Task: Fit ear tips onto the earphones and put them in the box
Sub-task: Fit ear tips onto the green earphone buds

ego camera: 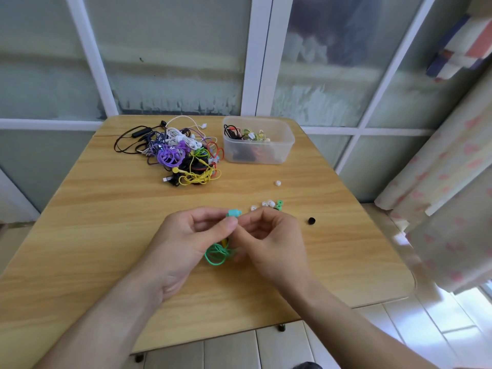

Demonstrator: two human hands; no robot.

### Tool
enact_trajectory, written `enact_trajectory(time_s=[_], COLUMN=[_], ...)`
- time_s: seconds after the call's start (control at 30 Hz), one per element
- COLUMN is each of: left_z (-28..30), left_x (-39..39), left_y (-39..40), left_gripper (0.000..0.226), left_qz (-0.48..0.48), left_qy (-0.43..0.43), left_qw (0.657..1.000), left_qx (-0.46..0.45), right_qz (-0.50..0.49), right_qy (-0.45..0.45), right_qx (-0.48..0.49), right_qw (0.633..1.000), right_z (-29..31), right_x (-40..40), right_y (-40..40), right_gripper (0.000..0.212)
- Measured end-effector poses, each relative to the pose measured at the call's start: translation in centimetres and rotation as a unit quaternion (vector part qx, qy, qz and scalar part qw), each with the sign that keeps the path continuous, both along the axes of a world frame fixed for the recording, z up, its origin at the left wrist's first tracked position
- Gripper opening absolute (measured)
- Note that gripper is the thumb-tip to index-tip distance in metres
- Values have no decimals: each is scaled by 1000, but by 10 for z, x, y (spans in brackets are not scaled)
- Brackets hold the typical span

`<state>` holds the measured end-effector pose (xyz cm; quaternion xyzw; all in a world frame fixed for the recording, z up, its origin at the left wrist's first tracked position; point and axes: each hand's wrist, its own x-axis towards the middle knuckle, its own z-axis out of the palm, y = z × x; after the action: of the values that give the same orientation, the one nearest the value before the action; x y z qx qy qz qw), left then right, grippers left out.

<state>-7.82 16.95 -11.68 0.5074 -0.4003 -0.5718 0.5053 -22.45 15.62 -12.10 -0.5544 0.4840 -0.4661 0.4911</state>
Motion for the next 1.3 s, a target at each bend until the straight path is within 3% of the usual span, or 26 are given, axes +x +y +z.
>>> enact_trajectory(time_s=[0.13, 0.3, 0.37, 0.43, 0.53, 0.6, 0.8, 1.07, 1.2, 1.3], left_z=[-1, 1, 1, 2, 2, 2, 0, -2, -5, -4], left_x=[-2, -3, -1, 1, 2, 1, -3, -8, -10, -11], left_y=[3, 3, 1, 0, 1, 2, 0, -1, -2, -1], left_gripper=[40, 21, 14, 13, 13, 13, 18, 17, 17, 16], left_qz=[31, 54, 75, 79, 66, 53, 14, -8, -11, -19], left_qy=[14, 11, -4, -24, -43, -51, -50, -24, -33, -37], left_qw=[999, 998, 997, 997, 997, 997, 998, 999, 999, 998], left_qx=[10, 4, 3, -3, -15, -23, -42, -24, -37, -56], right_qz=[13, 66, 97, 37, -83, -98, 7, -37, -98, -50], right_qy=[112, 147, 203, 246, 308, 353, 448, 413, 283, 134], right_qx=[-79, -111, -127, -142, -128, -99, -100, -106, -118, -96], right_qw=[990, 981, 966, 958, 939, 925, 888, 904, 947, 985], right_z=[-1, 4, 13, 18, 19, 13, -3, -2, 15, 26], right_x=[1, -1, -9, -27, -60, -76, -82, -83, -80, -65], right_y=[1, 0, -5, -19, -50, -66, -89, -88, -71, -48], right_gripper=[15, 9, 8, 1, 10, 13, 15, 5, 3, 10])
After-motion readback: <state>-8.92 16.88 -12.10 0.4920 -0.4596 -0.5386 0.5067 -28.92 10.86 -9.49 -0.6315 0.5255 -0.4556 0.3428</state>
